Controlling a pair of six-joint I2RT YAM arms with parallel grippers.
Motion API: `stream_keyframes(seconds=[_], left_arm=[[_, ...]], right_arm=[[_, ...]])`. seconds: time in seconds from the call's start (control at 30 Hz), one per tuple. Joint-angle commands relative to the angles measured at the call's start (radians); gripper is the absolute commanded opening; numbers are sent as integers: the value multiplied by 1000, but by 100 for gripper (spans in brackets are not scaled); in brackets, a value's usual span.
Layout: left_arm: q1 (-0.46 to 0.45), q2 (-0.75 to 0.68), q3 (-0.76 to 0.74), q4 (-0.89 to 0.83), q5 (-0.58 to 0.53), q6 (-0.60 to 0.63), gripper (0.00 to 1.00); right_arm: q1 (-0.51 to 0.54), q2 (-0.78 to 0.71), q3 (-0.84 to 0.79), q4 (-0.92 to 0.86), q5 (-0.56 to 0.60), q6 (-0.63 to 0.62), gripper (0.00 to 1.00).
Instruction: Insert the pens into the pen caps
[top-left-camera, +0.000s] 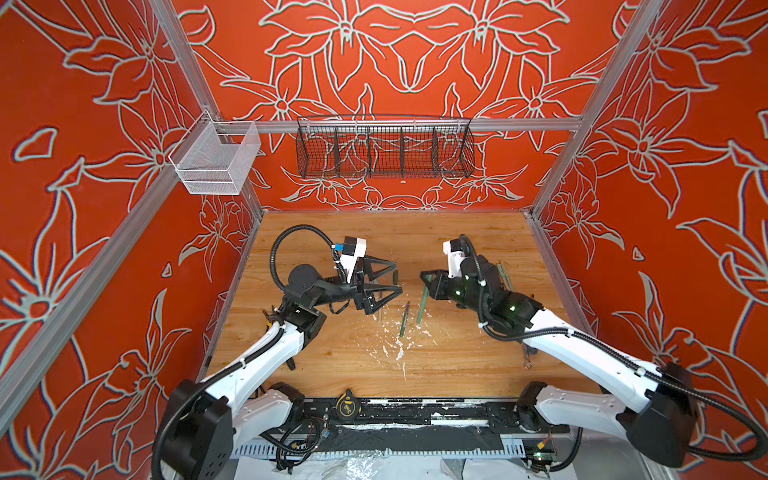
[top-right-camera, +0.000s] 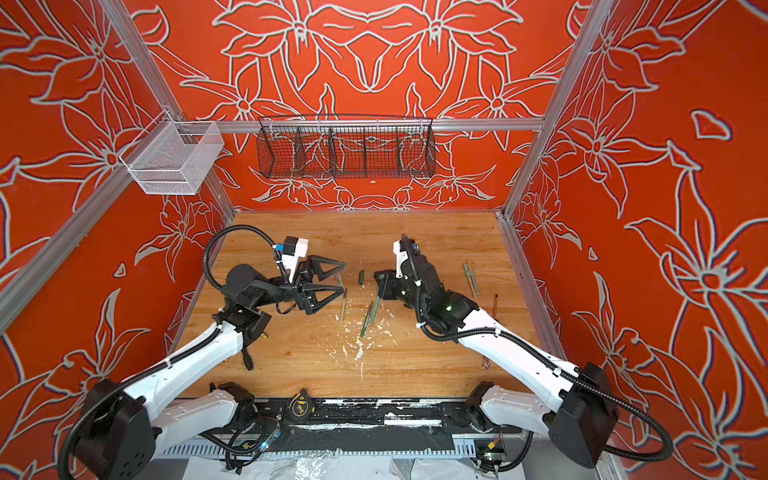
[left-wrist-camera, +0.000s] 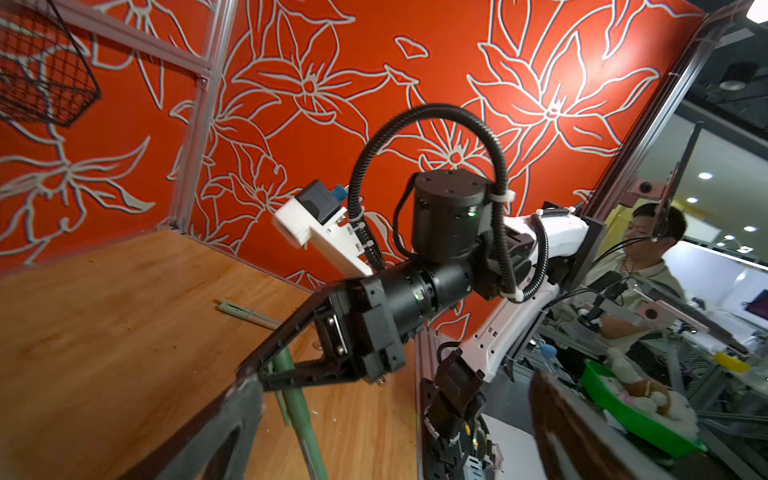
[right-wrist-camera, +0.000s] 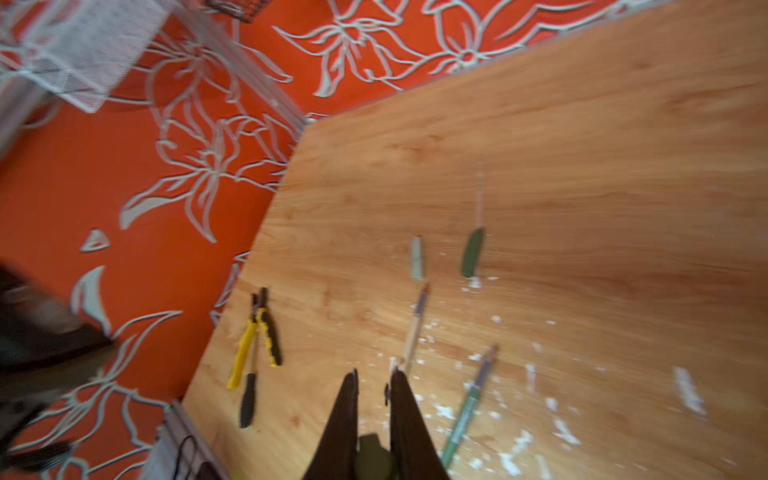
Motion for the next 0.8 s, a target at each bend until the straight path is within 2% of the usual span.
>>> stream_keyframes(seconds=[0.0,0.27,0.4,0.57,0.67,0.77], left_arm=[[3,-120,7,-174,-73,101,97],[1,-309,37,-528,-134,163,97],[2,-385,49,-667,-144,195,97],[2,-473,55,-807,-182,239,97],[3,-507,60,-861,-193,255,97],[2,-533,67,-909,-205,271,97]], right_arm=[[-100,29,101,-236,-48,-102,0],[-389,330,265,-504,-56,-376,0],[-443,503,415,-594,7,-470,0],[-467,770,671,-755,179,-573,0],[-489,922,809,-834,268,-604,0],[-516,1006,865,-844,295,-621,0]])
